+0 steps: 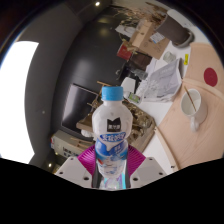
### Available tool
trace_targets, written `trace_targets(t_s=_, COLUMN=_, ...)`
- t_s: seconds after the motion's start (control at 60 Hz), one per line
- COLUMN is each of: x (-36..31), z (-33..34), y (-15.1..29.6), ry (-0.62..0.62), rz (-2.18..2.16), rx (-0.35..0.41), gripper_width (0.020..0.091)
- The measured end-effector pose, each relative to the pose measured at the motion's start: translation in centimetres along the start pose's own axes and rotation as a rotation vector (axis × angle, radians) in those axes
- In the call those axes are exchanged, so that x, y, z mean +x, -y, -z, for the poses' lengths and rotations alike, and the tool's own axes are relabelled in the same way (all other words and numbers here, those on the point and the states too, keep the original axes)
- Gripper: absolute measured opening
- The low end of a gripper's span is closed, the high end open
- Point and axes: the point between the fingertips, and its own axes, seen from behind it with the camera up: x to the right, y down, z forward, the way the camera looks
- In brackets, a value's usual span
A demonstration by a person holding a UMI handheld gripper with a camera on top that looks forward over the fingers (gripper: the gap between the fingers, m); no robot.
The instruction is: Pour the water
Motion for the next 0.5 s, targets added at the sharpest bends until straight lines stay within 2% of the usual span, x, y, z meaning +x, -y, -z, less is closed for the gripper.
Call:
trace_targets(t_s=0.217, x=3.6, z=-0.9, y=5.1, ry=0.133, rz=-0.660, rx=-0.030, gripper_width=0.0371)
trace_targets(t_s=0.5, x=7.9, z=-1.6, y=5.2, ry=0.112, rz=-0.890, rx=-0.055, gripper_width=0.0370)
